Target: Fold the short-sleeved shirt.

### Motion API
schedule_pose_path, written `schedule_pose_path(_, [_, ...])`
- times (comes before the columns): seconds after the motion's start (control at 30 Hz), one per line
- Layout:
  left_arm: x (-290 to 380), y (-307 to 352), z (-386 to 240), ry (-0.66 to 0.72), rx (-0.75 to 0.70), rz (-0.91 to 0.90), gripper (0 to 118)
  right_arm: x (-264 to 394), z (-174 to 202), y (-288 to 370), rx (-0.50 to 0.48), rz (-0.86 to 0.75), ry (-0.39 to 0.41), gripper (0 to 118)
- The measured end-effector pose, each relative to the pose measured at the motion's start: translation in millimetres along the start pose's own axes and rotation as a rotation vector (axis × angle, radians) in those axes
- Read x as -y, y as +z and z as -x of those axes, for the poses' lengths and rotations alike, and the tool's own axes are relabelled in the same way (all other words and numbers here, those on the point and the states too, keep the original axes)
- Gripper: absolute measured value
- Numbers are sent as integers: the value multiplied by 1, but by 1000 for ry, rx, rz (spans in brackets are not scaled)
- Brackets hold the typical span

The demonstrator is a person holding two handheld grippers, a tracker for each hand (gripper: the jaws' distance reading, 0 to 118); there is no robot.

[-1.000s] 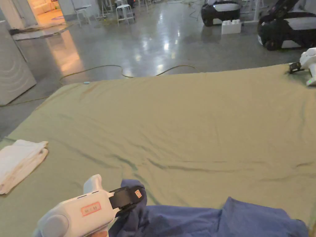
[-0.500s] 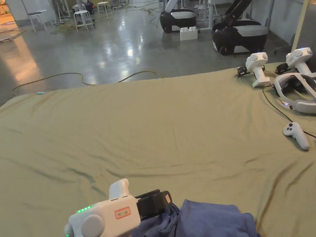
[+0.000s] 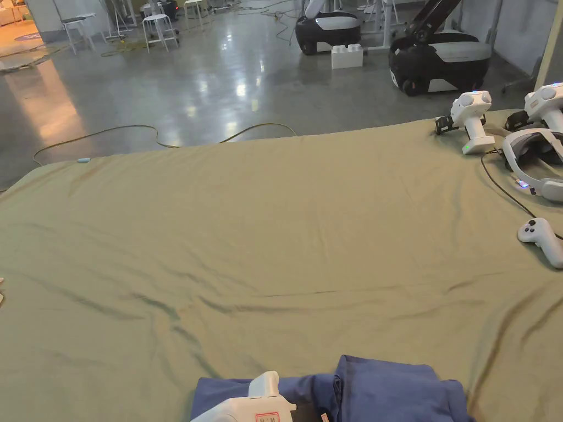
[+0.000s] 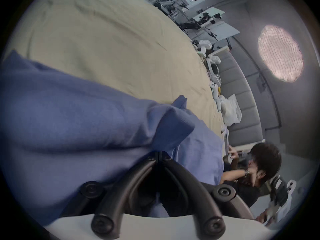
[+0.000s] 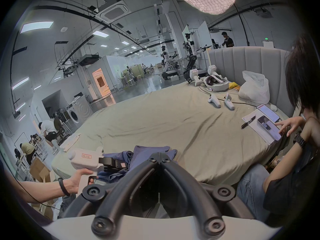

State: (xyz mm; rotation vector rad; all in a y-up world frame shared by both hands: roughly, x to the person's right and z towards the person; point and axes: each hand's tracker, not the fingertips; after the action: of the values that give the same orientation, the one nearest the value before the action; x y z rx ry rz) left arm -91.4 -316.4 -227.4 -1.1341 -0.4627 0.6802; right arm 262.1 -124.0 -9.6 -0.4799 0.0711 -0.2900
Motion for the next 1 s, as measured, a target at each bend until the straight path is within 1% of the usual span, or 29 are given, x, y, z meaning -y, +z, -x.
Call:
schedule_pose_path(0.07, [-3,13,-1,104,46,-23,3,0,2,0,10,3,11,0])
schedule_pose_path(0.1, [-5,22,1,111,71,-44,7,0,2,-1,8,3,11,0])
schedule_pose_path(0.13, [-5,39,3,70,91,-87,27,0,3,-2,1,4,10,0])
schedule_pose_path(0.17, [-7,60,5,27,96,-134,54,0,4,-5,-7,9,6,0])
schedule_pose_path(0.2, [-9,80,11,3,93,-171,64,0,5,-8,-14,14,6,0])
schedule_pose_path(0.27, [-11,120,30,5,90,-223,82,0,8,-14,-23,20,9,0])
schedule_pose_path(0.3, [-12,136,41,14,91,-240,100,-1,9,-17,-31,26,9,0])
schedule_pose_path(0.33, [-13,155,55,38,74,-283,106,-1,11,-20,-41,34,9,0])
schedule_pose_path(0.4, [-15,177,82,98,35,-322,106,-1,16,-23,-52,46,19,0])
schedule_pose_path(0.47, [-17,182,105,207,22,-337,106,0,22,-21,-60,43,31,0])
schedule_pose_path(0.53, [-16,170,123,282,80,-314,105,1,26,-20,-68,47,33,0])
schedule_pose_path(0.6, [-14,145,128,316,94,-281,104,3,30,-19,-63,54,38,0])
schedule_pose_path(0.63, [-12,132,129,332,105,-248,99,3,31,-18,-60,59,40,0])
schedule_pose_path(0.67, [-8,123,127,323,148,-258,88,4,32,-17,-58,64,42,0])
schedule_pose_path(0.7, [-7,114,121,304,174,-287,72,4,33,-15,-54,66,47,0])
schedule_pose_path(0.73, [-7,110,117,312,148,-281,33,4,33,-14,-48,66,51,0])
schedule_pose_path(0.77, [-8,105,117,338,115,-272,15,3,34,-12,-45,66,52,0])
schedule_pose_path(0.83, [-4,102,117,375,153,-284,15,3,31,-10,-41,66,50,0])
schedule_pose_path(0.9, [0,113,117,394,160,-323,15,2,31,-10,-35,67,50,0])
schedule_pose_path(1.0, [-3,149,125,371,203,-384,14,-1,34,-10,-35,62,46,0])
